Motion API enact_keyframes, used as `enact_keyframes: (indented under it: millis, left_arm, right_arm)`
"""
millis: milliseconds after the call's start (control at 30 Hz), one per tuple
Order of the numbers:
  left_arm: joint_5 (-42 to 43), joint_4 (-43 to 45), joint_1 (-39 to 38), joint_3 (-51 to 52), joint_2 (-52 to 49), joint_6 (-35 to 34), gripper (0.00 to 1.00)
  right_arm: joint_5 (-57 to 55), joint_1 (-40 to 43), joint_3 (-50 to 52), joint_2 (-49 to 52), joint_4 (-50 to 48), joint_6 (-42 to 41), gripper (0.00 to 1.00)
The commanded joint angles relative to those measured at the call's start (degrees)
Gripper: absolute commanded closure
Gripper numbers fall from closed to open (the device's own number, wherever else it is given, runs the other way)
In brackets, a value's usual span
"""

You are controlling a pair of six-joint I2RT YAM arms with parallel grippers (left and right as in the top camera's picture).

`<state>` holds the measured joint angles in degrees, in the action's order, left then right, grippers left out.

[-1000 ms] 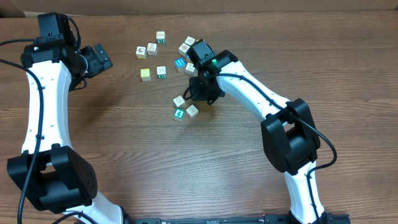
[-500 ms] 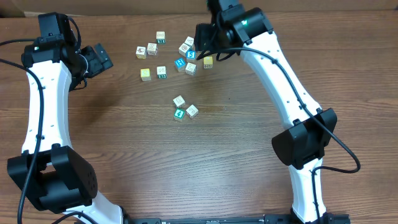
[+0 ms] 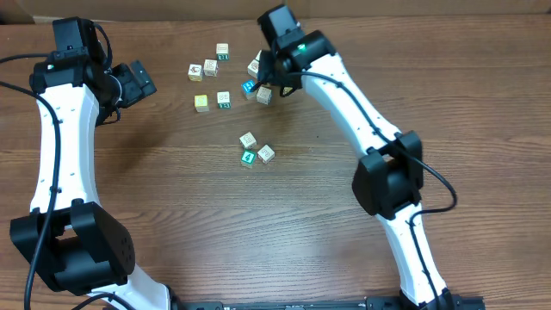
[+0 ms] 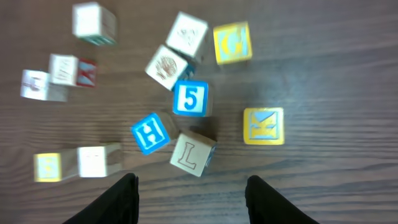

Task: Form a circle

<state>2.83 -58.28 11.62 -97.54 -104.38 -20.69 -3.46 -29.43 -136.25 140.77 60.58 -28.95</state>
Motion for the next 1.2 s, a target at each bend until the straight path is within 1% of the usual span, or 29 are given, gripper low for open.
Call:
enact_keyframes:
  millis: [0, 33, 67, 167, 200, 367, 533, 667, 867, 1167]
  left_arm:
    - [0.20, 0.07, -0.39, -0.02, -0.35, -0.33, 0.01]
    - [0.17, 0.04, -0.39, -0.02, -0.35, -0.31, 0.01]
    - [0.17, 0.04, -0.39, -0.02, -0.35, -0.31, 0.00]
    - [0.17, 0.04, -0.39, -0.02, -0.35, -0.31, 0.00]
    - [0.17, 0.04, -0.39, -0.02, -0.35, -0.31, 0.00]
    - [0.17, 0.04, -0.39, -0.02, -0.35, -0.31, 0.01]
    - [0.17, 0.07, -0.39, -0.02, -0.35, -0.31, 0.01]
    - [0.20, 0.04, -0.39, -0.02, -0.35, -0.31, 0.01]
    - [0.17, 0.07, -0.39, -0.02, -0.35, -0.33, 0.01]
    - [0.20, 0.04, -0.39, -0.02, -0.35, -0.31, 0.01]
  right_arm:
    - [-1.25, -0.76, 0.15, 1.92, -1.25, -1.53, 0.45]
    - [-1.25, -0.90, 0.15, 2.47, -1.66, -1.51, 0.42]
    - [-1.25, -1.07, 0.15, 3.06, -2.03, -1.51, 0.35]
    - [-1.20, -1.31, 0.15, 4.04, -2.21, -1.49, 0.11]
    - [-1.20, -1.31, 0.15, 4.17, -2.14, -1.49, 0.01]
    - [-1.20, -1.09, 0.00, 3.58, -1.22, -1.27, 0.00]
    - [-1.14, 1.14, 0.00, -0.11, 0.63, -1.29, 0.00]
    - [-1.16, 3.87, 0.00, -3.04, 5.07, -1.29, 0.00]
    - [-1.20, 7.02, 0.07, -3.50, 10.80, -1.27, 0.00]
    - [-1.18, 8.90, 0.07, -3.50, 11.08, -1.27, 0.00]
